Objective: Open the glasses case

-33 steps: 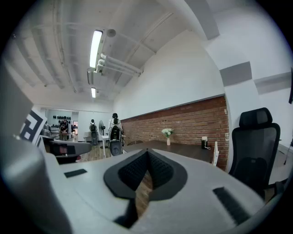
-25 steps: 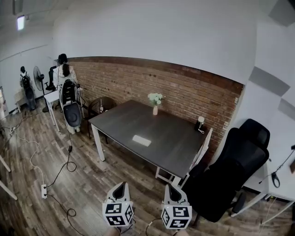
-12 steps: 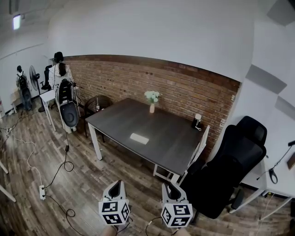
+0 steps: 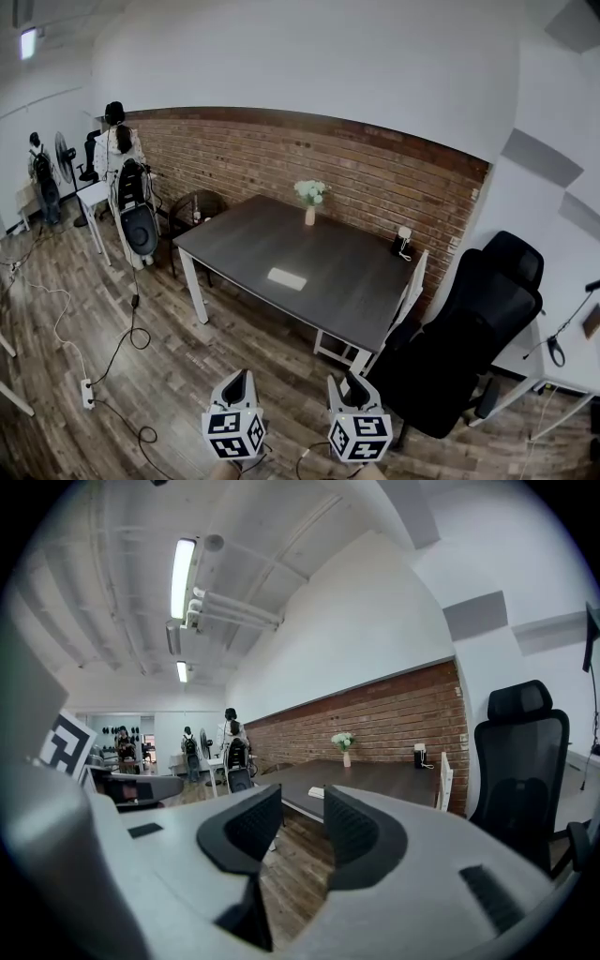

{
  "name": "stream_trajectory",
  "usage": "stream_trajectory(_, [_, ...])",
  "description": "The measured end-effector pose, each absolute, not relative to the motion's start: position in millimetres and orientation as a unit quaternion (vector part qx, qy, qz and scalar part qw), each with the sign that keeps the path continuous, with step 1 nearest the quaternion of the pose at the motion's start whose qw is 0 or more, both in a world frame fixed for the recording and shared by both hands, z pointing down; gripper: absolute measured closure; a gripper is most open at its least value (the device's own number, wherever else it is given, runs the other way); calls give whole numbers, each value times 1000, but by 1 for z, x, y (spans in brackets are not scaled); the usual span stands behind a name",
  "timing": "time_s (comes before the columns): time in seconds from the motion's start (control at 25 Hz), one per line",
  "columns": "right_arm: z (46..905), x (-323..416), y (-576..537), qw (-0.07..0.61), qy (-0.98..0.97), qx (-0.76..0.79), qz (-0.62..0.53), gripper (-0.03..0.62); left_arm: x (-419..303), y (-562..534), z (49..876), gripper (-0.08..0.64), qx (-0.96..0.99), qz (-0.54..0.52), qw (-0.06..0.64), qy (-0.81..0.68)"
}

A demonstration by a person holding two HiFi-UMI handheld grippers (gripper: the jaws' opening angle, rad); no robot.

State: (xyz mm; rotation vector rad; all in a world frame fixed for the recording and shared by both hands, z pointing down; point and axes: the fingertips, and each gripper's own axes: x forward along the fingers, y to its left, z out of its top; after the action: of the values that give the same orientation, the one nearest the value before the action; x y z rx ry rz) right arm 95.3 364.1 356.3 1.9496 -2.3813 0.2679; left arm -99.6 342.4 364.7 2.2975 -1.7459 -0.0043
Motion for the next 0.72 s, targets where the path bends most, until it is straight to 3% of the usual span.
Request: stream_trajectory(0.72, [388,92,281,51,-760,639,103,449,-102,257,409,565,790,17,168,-589])
